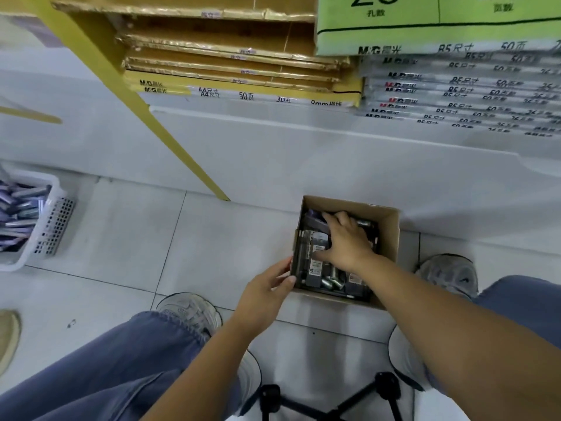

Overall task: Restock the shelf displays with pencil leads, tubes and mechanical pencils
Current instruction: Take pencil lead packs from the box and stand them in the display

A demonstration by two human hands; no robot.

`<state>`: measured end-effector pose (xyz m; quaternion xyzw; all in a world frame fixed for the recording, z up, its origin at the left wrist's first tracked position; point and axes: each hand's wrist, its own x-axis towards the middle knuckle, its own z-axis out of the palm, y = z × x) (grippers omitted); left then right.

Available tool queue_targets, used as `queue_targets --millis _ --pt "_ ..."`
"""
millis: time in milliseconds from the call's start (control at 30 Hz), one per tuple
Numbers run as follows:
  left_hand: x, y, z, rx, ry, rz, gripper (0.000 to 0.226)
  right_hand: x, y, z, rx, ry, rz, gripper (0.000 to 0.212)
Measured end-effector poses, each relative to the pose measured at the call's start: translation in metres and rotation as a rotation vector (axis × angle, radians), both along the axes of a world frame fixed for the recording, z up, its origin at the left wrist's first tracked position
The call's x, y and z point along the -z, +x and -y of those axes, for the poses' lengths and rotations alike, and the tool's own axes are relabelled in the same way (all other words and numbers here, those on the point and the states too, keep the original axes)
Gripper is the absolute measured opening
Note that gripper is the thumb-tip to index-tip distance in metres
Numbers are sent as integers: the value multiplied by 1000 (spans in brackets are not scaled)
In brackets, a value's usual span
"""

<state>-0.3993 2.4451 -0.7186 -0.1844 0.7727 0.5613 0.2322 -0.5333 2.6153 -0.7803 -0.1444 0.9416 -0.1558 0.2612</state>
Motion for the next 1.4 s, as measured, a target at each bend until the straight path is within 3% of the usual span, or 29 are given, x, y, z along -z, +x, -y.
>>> queue_targets --millis 133,233,333,433,533,700,867,1233,1400 --pt "1 1 2 16 9 5 42 -4 -3 -6 -16 -73 82 80" --pt "3 0 4 13 20 1 42 -11 0 -12 101 -267 -51 35" --pt "3 0 4 23 18 -5 42 -22 1 -13 224 -347 -167 25" --pt "5 1 3 29 14 -11 43 -24 9 -8 254 -342 -36 30" --pt "6 1 4 21 16 -11 42 -19 16 -2 352 -295 147 55" --pt "8 1 3 13 22 -9 42 -12 17 14 385 -277 171 84" --pt "9 1 5 13 35 -4 43 -6 14 17 410 -357 244 90" --pt "11 2 7 7 40 15 43 -7 17 20 461 -528 479 68" --pt "10 2 6 6 43 23 42 -5 22 16 530 -547 611 91"
